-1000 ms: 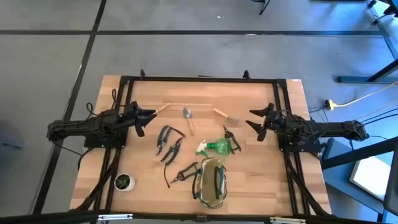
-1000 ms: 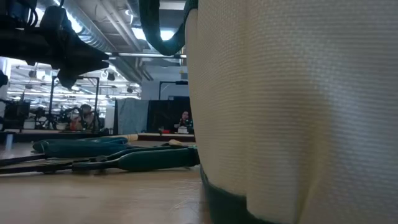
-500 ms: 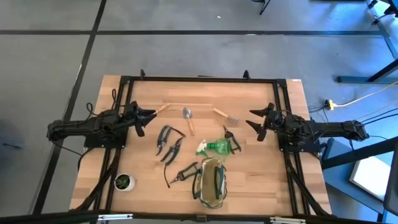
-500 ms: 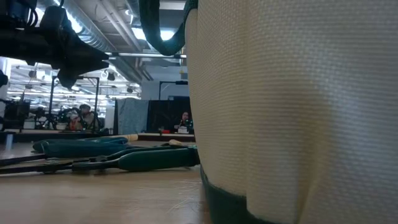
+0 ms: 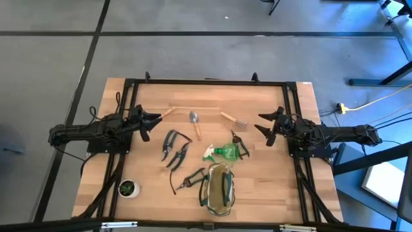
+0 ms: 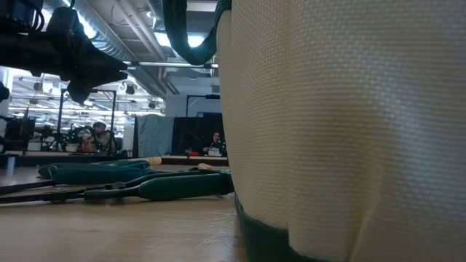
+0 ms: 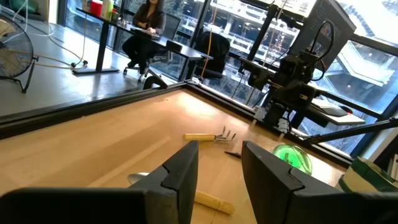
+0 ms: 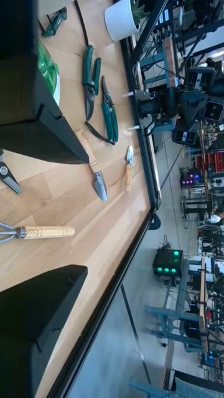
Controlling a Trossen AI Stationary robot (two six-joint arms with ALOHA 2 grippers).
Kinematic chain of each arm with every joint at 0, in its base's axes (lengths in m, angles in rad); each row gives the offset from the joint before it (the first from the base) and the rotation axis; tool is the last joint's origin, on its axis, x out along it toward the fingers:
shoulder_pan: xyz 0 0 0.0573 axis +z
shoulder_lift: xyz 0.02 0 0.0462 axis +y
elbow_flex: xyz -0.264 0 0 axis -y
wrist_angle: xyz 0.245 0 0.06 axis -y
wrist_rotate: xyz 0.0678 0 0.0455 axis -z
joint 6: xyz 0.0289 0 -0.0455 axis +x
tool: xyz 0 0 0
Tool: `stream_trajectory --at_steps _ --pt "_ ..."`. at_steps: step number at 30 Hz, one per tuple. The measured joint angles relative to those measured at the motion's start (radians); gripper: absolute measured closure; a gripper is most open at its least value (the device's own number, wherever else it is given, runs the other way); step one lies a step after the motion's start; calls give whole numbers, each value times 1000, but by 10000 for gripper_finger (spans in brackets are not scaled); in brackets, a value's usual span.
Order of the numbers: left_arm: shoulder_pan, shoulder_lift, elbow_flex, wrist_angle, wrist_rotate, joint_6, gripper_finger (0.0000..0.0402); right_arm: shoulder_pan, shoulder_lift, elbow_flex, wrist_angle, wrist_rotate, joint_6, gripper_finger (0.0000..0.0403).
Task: Pick & Place Garden tools in Gardening bag
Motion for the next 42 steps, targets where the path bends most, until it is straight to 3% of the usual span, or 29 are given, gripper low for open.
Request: stream_trajectory --at_steps 26,29,36,40,42 --pt "0 0 0 0 0 0 284 0 0 0 0 -4 14 121" --pt "0 0 0 0 0 0 284 0 0 0 16 -7 161 121" --pt "0 0 0 0 0 0 284 0 0 0 226 -3 753 121" --pt "0 0 0 0 0 5 284 0 0 0 301 12 876 121" --pt "1 1 0 0 -10 155 284 0 0 0 329 81 883 121"
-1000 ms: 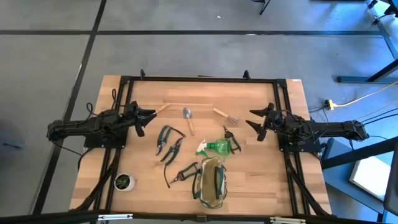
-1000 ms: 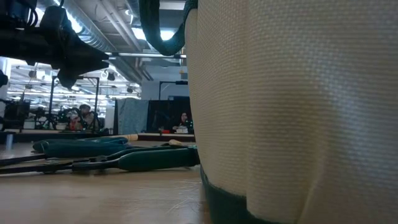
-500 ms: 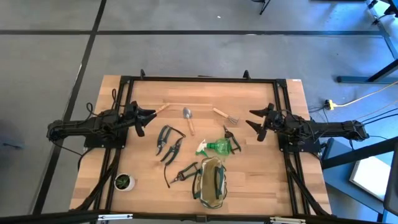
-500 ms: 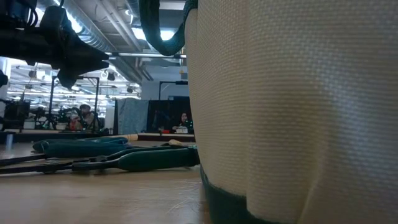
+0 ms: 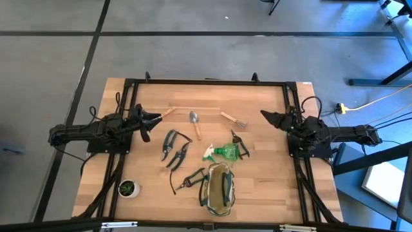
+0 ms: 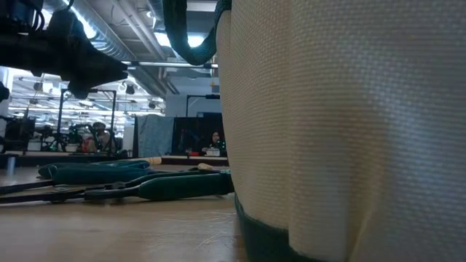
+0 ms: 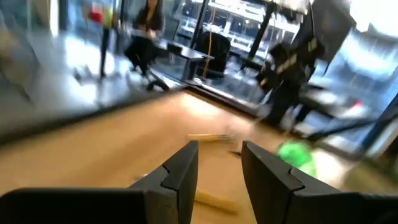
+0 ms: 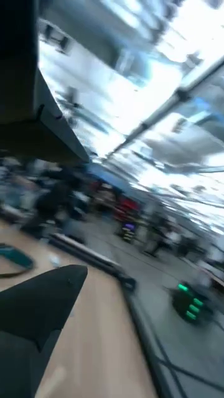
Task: Pick & Place Garden tools in Gardening bag
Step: Put the left green spray bottle into the gardening bag
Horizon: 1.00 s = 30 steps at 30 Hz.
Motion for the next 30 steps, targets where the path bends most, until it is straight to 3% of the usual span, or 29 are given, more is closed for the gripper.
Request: stream_trajectory --at_steps 3,6,15,20,26,30 --pt "0 0 -1 8 -14 221 284 0 0 0 49 109 7 121" --pt "0 1 -5 49 -17 338 284 0 0 0 76 218 7 121" --pt "0 1 -3 350 -98 311 284 0 0 0 147 451 2 121" --pt "0 1 -3 485 -207 63 284 0 0 0 107 606 -50 121" --pt "0 1 0 557 -359 -424 284 0 0 0 72 592 -53 121" --pt "0 1 0 525 -400 -530 284 0 2 0 96 518 7 121"
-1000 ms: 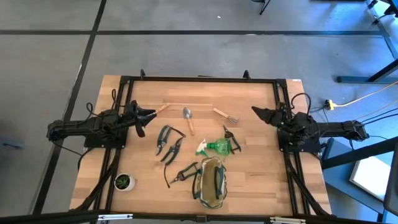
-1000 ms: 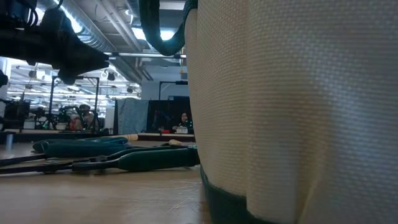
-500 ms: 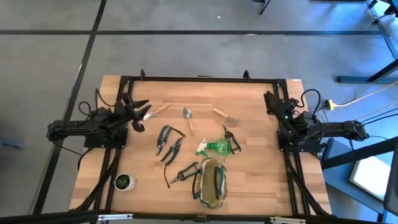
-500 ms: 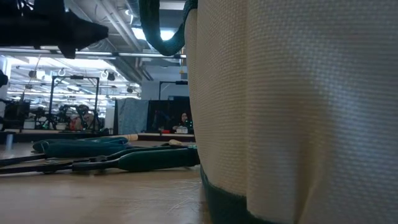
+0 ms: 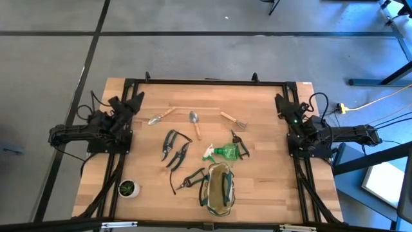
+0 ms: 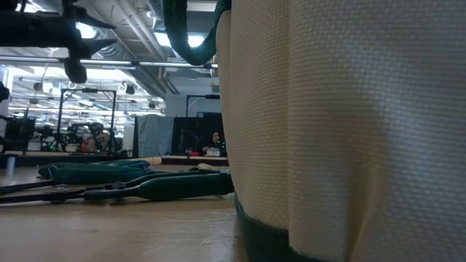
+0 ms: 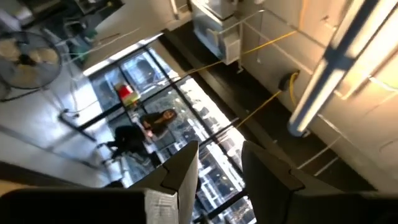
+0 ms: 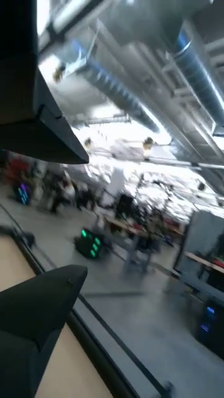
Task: Pick & Place Garden tools in Gardening bag
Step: Put the left green spray bottle into the gardening bag
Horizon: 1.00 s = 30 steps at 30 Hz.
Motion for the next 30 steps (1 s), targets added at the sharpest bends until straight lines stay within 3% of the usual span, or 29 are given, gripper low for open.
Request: stream_trajectory --at_steps 6,10,13,23,30 --pt "0 0 0 -38 -2 94 284 0 7 0 148 -175 94 121" --pt "0 0 0 -40 -1 94 284 0 35 3 292 -254 81 121" --pt "0 0 0 -40 -1 62 284 0 70 49 302 -287 53 121" --pt "0 0 0 -45 -12 -20 284 0 359 389 257 -495 -249 121" --pt "0 0 0 -44 -13 -20 284 -11 612 660 116 -523 -278 121"
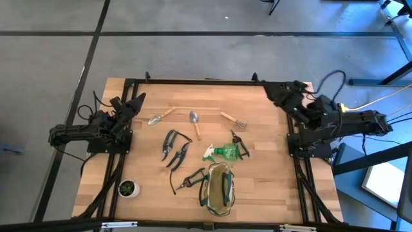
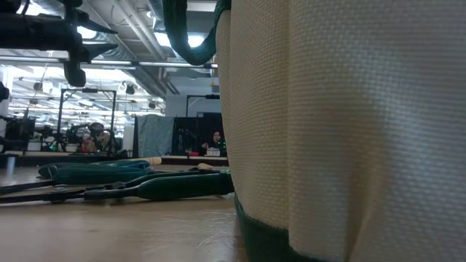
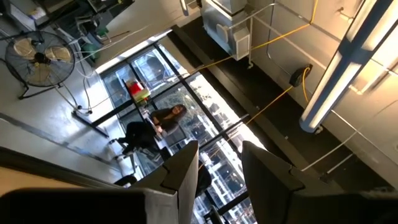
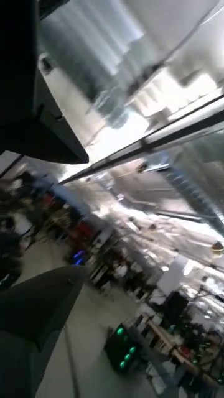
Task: Pick & Place Garden tools in Gardening bag
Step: Put the left green spray bottle into the gardening bag
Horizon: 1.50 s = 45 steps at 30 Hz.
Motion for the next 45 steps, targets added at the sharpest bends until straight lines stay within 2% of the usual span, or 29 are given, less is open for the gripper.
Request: stream_trajectory --at_steps 6,14,18,24,31,39,42,45 --pt "0 0 0 6 -1 -61 284 -55 196 283 -336 -228 30 121" --pt "0 0 0 13 -21 -149 284 -119 477 644 -920 -542 17 121" --pt "0 0 0 11 33 -149 284 -125 636 764 -1197 -632 -42 121" --pt "0 0 0 3 97 -148 283 -111 867 878 -1418 -732 -221 121" --pt "0 0 0 -3 152 -147 284 -62 1056 990 -1625 -729 -477 121" --pt "0 0 0 -11 185 -161 284 -19 1198 996 -1640 -608 -619 121" --pt "0 0 0 -17 195 -161 284 -16 1228 996 -1646 -540 -707 121" --pt "0 0 0 -38 195 -162 284 -12 1239 996 -1619 -525 -717 121"
